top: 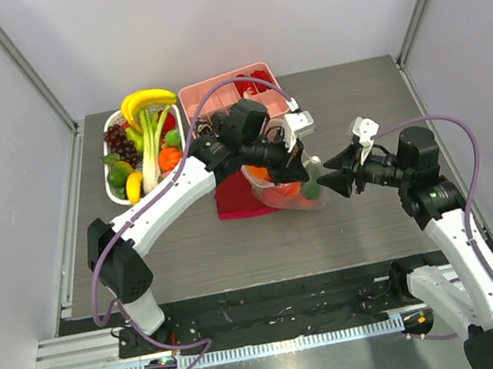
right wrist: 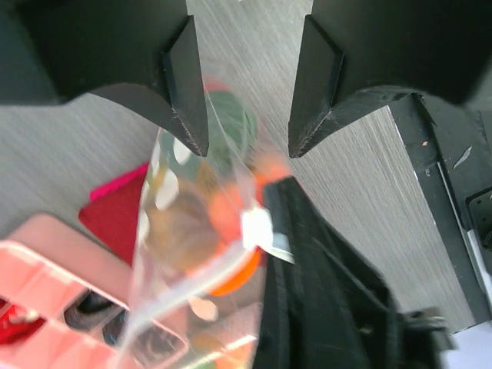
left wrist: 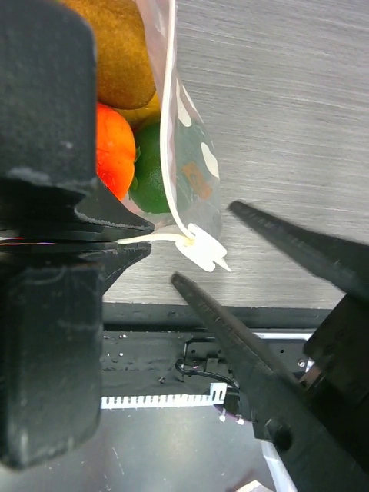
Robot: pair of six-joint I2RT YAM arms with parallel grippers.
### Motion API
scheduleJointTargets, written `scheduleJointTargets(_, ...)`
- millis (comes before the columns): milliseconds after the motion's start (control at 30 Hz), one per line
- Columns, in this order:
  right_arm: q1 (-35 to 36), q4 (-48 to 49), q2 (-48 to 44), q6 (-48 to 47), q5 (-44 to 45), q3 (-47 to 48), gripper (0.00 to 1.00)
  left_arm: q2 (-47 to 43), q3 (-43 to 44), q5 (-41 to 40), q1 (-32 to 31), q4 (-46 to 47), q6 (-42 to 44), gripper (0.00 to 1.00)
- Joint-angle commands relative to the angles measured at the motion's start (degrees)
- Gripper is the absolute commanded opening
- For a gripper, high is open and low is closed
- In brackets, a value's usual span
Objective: Place the food in the zip-top bag and seal the zipper
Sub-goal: Zip the zipper food storage bag at the center of the board.
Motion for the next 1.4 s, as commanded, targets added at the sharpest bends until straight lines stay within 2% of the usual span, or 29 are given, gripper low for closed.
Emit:
scheduleJointTargets(0,2.9,7.2,-2.1,-3.1,0.7,-0.4,0.50,-0.6,1.6,3.6,0.1,3.1,2.0,0.00)
scheduleJointTargets(267,5.4,7.9,-1.2,-5.4,1.7,-0.5,0.32,-0.5,0.9,4.7,0.0,3.0,3.2,0.00)
scheduleJointTargets(333,5.8,8.5,-0.2,-5.6,2.0,-0.2,0.30,-0.5,0.7,5.3,0.0,2.4,4.3,0.00)
scheduleJointTargets(733,7.9,9.8,1.6,-6.2,5.0,0.7,0.31,-1.0,-0.2,6.4,0.0,-0.6,7.8,0.00)
scheduleJointTargets(833,7.8,9.3,1.6,-6.7,4.5,1.0,0.22,-1.0,-0.4,6.3,-0.1,-0.9,7.9,0.00)
scheduleJointTargets(933,7.8,9.2,1.3,-7.3,4.5,0.9,0.01,-0.7,-0.3,6.2,0.0,-1.0,7.8,0.00)
scheduleJointTargets(967,7.9,8.8,1.2,-7.7,4.4,0.9,0.01,-0.7,-0.1,5.5,-0.1,-1.2,7.9,0.02)
scheduleJointTargets(1067,7.9,7.3,0.5,-10.0,3.5,0.8,0.01,-1.6,-0.3,3.1,0.5,-1.3,7.7,0.25)
scheduleJointTargets(1100,7.9,7.0,0.2,-10.6,3.2,0.6,0.01,-3.2,-0.8,2.6,0.9,-0.5,6.3,0.41)
scheduleJointTargets(1167,7.9,6.6,-0.1,-11.5,2.9,0.2,0.01,-5.7,-3.5,2.7,2.1,4.1,4.9,0.52)
scheduleJointTargets(1200,7.9,6.6,-0.5,-11.8,2.8,0.0,0.01,-6.6,-4.1,2.5,2.7,4.7,5.5,0.56)
scheduleJointTargets(1367,7.8,5.7,-1.2,-13.8,1.8,-0.7,0.01,-12.7,-4.8,4.5,2.8,5.4,15.0,0.56)
